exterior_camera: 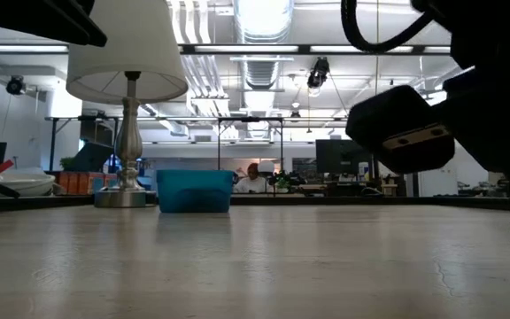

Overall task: Pick and place rubber bands into bin
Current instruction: Put the green rubber band into the blue bin

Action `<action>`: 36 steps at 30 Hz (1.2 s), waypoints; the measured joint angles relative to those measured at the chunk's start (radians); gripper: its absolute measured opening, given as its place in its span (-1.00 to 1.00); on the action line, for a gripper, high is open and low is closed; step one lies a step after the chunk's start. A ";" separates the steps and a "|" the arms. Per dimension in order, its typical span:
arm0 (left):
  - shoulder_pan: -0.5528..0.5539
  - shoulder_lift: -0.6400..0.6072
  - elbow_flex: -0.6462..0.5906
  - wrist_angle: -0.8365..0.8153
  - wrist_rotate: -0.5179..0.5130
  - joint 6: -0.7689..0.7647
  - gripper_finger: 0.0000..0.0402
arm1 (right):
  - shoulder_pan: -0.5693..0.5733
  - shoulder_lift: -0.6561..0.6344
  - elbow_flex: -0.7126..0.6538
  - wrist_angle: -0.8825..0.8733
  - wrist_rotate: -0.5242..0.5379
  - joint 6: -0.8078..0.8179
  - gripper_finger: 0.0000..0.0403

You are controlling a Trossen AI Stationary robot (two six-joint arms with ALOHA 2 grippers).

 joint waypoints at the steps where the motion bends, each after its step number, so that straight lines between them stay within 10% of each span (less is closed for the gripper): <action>1: 0.000 0.000 0.000 0.000 0.000 0.000 -0.48 | 0.001 -0.001 0.006 -0.005 0.008 -0.016 -0.96; 36: 0.000 0.001 0.000 -0.001 0.000 0.000 -0.48 | -0.033 -0.035 0.263 -0.295 0.600 -0.393 -0.96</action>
